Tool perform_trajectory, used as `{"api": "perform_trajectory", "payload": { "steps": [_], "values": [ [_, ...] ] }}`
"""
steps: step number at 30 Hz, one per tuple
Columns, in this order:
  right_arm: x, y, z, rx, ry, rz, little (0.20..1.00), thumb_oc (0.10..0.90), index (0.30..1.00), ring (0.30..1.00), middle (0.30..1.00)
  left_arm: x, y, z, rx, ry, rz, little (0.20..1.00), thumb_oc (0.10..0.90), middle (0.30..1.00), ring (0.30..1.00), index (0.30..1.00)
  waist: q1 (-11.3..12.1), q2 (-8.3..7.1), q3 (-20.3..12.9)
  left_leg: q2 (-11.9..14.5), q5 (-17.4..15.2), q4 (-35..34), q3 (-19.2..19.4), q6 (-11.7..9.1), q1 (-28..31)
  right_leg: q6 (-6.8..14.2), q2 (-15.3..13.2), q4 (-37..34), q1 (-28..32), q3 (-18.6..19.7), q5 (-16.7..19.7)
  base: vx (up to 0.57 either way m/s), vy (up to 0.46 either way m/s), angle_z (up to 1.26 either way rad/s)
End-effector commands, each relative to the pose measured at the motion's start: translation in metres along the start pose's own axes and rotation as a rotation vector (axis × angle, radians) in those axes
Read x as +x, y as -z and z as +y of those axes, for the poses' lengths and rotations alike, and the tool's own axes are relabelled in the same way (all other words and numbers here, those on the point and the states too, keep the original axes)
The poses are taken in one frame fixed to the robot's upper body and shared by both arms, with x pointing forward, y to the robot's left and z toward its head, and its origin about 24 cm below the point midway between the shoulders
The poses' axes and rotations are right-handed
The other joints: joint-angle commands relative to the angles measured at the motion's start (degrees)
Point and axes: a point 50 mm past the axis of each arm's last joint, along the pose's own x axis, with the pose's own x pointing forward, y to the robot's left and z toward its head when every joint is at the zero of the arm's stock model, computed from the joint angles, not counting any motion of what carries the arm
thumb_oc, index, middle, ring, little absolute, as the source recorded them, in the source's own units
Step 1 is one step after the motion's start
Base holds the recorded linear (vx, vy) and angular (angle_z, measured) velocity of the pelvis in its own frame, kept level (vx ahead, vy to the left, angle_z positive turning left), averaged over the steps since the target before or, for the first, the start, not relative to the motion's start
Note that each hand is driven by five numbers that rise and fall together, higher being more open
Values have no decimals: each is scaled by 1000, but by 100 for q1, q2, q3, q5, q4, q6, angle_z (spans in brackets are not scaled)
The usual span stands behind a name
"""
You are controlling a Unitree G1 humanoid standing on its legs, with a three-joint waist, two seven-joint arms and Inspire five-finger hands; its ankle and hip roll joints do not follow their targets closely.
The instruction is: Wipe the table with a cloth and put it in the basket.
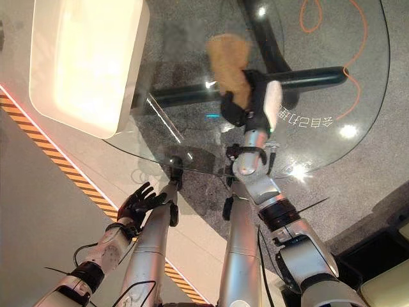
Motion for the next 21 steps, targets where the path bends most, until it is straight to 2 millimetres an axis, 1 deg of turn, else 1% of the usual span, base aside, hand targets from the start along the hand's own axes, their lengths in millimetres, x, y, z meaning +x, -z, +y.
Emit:
{"api": "perform_trajectory", "payload": {
  "steps": [1, 9, 16, 21],
  "values": [
    [-23, -33, 41, 57, -236, -134, 200, 100, 300, 300, 300, -10, 37, -46, -56, 144, 103, 900, 800, 900, 900, 900, 71, 233, -87, -437, -243, 408, 548, 283, -375, 38, 416, -628, -125, -45, 589, 9, 25, 4],
    [-32, -48, 58, 87, -400, -198, 200, 100, 300, 300, 300, -7, 31, -52, -48, 147, 104, 900, 800, 900, 900, 900, 99, 251, -87, -443, -228, 433, 562, 290, -388, 53, 405, -581, -155, -63, 580, 6, 8, 9],
    [-40, -60, 67, 84, -530, -257, 200, 100, 300, 300, 300, -5, 28, -51, -39, 146, 114, 900, 800, 900, 900, 900, 106, 229, -87, -423, -224, 457, 580, 283, -383, 60, 400, -556, -148, -102, 564, 0, 0, 0],
    [-41, -60, 67, 76, -533, -259, 200, 100, 300, 300, 300, -4, 26, -52, -35, 149, 114, 900, 800, 900, 900, 900, 100, 224, -87, -411, -223, 474, 591, 282, -407, 63, 409, -526, -177, -115, 556, 0, 0, 0]
  ]
}}
